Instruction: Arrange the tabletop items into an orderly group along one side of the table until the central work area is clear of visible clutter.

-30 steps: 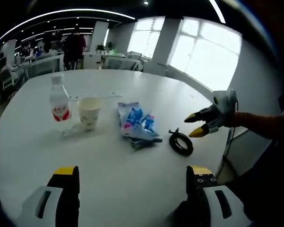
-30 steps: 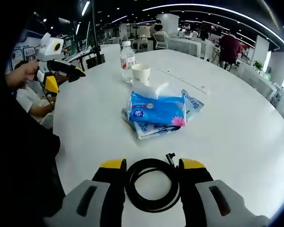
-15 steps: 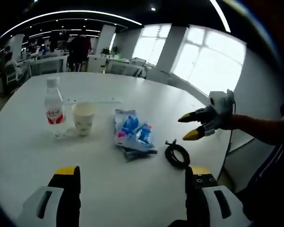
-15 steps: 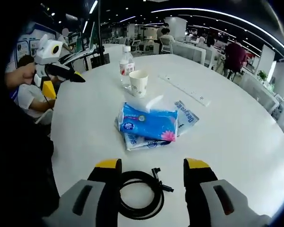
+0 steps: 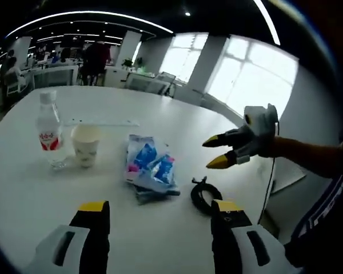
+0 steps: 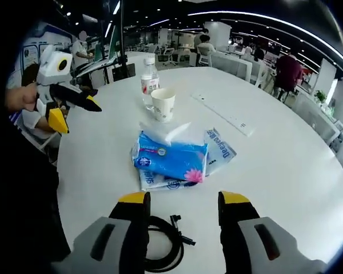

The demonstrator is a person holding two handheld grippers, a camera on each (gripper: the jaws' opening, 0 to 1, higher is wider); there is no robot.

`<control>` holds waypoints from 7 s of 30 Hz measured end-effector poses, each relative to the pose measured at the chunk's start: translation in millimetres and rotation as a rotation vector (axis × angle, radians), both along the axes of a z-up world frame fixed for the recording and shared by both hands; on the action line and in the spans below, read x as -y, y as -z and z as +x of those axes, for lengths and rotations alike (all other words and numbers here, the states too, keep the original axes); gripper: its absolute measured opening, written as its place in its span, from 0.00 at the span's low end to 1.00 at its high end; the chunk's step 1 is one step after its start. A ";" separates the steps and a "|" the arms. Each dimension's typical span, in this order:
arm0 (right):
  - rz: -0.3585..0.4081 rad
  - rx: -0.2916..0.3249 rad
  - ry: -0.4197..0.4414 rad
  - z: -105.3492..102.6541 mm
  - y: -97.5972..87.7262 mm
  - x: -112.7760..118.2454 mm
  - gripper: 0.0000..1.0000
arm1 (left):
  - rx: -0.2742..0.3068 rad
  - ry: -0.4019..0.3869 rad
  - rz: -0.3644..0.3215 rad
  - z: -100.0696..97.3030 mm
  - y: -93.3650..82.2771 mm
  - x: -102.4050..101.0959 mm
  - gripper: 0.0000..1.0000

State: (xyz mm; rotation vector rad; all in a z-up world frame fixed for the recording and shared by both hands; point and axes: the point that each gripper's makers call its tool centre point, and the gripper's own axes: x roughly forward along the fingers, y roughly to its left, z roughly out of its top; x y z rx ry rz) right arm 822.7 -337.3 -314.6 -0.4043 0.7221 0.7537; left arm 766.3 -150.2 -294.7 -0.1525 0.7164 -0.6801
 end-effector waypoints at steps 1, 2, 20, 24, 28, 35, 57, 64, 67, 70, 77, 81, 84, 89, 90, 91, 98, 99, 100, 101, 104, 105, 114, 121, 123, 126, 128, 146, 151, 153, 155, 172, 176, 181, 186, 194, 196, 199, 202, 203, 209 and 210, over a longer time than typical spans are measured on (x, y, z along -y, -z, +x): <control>-0.001 0.002 -0.003 1.3 -0.2 -0.5 0.42 | 0.003 -0.007 -0.003 1.5 0.1 1.3 0.69; -0.002 0.006 -0.007 3.9 -0.6 -1.4 0.41 | 0.005 -0.009 -0.005 1.6 -0.1 3.7 0.68; -0.130 0.009 -0.078 31.2 17.0 0.9 0.20 | -0.059 -0.011 -0.004 29.5 30.2 41.9 0.44; -0.126 0.007 -0.041 38.8 17.6 0.9 0.20 | -0.101 -0.050 -0.018 40.0 39.0 44.3 0.42; -0.103 0.008 -0.012 43.7 17.5 -0.9 0.18 | -0.126 -0.071 -0.028 46.9 43.7 46.8 0.41; -0.030 -0.024 0.045 56.7 20.8 -7.4 0.18 | -0.170 -0.102 -0.022 55.4 53.0 48.0 0.40; -0.023 -0.086 0.039 72.6 47.8 -29.1 0.02 | -0.280 -0.122 -0.013 55.1 74.5 54.1 0.22; -0.055 -0.098 0.021 62.9 58.6 -26.7 0.00 | -0.325 -0.114 -0.043 52.1 79.5 59.0 0.06; -0.063 -0.091 0.022 62.9 59.1 -23.3 0.00 | -0.328 -0.118 -0.050 51.7 80.1 59.1 0.05; -0.011 -0.080 0.032 64.2 49.4 -26.5 0.00 | -0.333 -0.123 -0.056 51.8 80.2 58.7 0.04; 0.008 -0.042 0.082 78.4 39.3 -21.6 0.14 | -0.339 -0.138 -0.065 51.3 81.5 58.3 0.02; -0.011 -0.067 0.065 77.0 50.4 -22.1 0.10 | -0.339 -0.146 -0.070 51.1 82.3 58.0 0.01; -0.020 -0.082 0.054 72.8 55.3 -24.5 0.07 | -0.342 -0.144 -0.072 50.1 82.8 58.2 0.01; -0.011 -0.074 0.050 72.5 55.4 -21.8 0.00 | -0.353 -0.135 -0.088 48.9 85.0 58.7 0.00; -0.003 -0.073 0.054 72.6 54.1 -21.8 0.00 | -0.354 -0.139 -0.091 49.3 85.2 58.1 0.00; 0.002 -0.073 0.056 72.5 53.0 -21.9 0.00 | -0.355 -0.136 -0.093 49.0 84.9 58.6 0.00; 0.021 -0.046 0.062 69.8 43.0 -20.8 0.00 | -0.333 -0.117 -0.095 48.3 76.8 59.1 0.00; 0.023 -0.042 0.062 70.6 44.3 -20.8 0.00 | -0.330 -0.117 -0.095 48.4 75.7 58.9 0.00; 0.024 -0.038 0.062 70.5 43.4 -20.3 0.00 | -0.322 -0.117 -0.095 49.1 73.9 58.1 0.00; 0.025 -0.034 0.062 71.2 43.1 -19.6 0.00 | -0.319 -0.116 -0.097 49.7 72.9 57.7 0.00; 0.029 -0.024 0.070 70.0 38.0 -15.4 0.00 | -0.309 -0.112 -0.104 53.0 67.9 57.5 0.00; 0.030 -0.021 0.072 69.9 36.5 -14.2 0.00 | -0.307 -0.109 -0.105 54.0 66.4 57.9 0.00; 0.042 0.027 0.104 74.2 15.8 -1.3 0.00 | -0.249 -0.038 -0.078 69.0 46.7 66.5 0.00; 0.062 0.057 0.178 77.0 4.7 23.0 0.00 | -0.204 0.030 -0.061 83.6 31.9 84.1 0.00; 0.072 0.063 0.204 77.1 1.0 31.8 0.00 | -0.187 0.064 -0.051 87.6 27.3 92.3 0.00; 0.081 0.071 0.242 75.4 -3.8 43.2 0.00 | -0.179 0.093 -0.040 90.7 24.9 100.3 0.00; 0.074 0.074 0.258 74.5 -6.9 51.3 0.00 | -0.170 0.118 -0.028 93.9 23.2 106.4 0.00; 0.010 0.098 0.347 82.8 -19.0 110.9 0.00 | -0.140 0.286 0.050 124.4 13.1 163.9 0.00; -0.005 0.091 0.374 85.6 -9.1 122.9 0.00 | -0.142 0.316 0.081 130.2 17.6 174.2 0.00; -0.009 0.087 0.379 86.7 -3.8 127.3 0.00 | -0.141 0.326 0.090 131.7 19.0 177.5 0.00; -0.019 0.074 0.392 87.0 3.3 131.5 0.00 | -0.144 0.335 0.099 133.6 22.4 181.3 0.00; -0.092 0.028 0.450 90.4 40.2 163.7 0.00 | -0.204 0.393 0.122 137.6 57.6 215.0 0.00; -0.107 0.007 0.464 91.5 53.6 170.8 0.00 | -0.202 0.411 0.125 140.5 64.0 221.2 0.00; -0.132 -0.003 0.467 92.4 62.8 177.5 0.00 | -0.219 0.422 0.123 141.8 73.6 228.5 0.00; -0.145 -0.007 0.488 93.2 67.1 185.1 0.00 | -0.232 0.439 0.127 140.0 81.8 236.8 0.00; -0.168 -0.019 0.490 90.1 73.0 186.8 0.00 | -0.240 0.455 0.141 142.6 94.5 238.6 0.00; -0.167 -0.019 0.491 91.8 74.4 187.4 0.00 | -0.240 0.455 0.145 142.4 96.6 238.5 0.00; -0.166 -0.019 0.501 92.3 73.6 187.1 0.00 | -0.247 0.450 0.144 141.6 98.6 238.5 0.00; -0.170 -0.019 0.504 91.6 72.9 186.1 0.00 | -0.251 0.452 0.149 141.5 100.5 237.5 0.01; -0.171 -0.019 0.505 91.0 71.9 185.5 0.00 | -0.253 0.454 0.148 141.0 100.6 237.3 0.02; -0.173 -0.017 0.533 90.4 69.2 190.3 0.08 | -0.221 0.463 0.169 139.8 92.6 239.2 0.16; -0.167 -0.020 0.537 89.8 69.0 189.6 0.10 | -0.225 0.466 0.172 138.4 92.2 239.1 0.19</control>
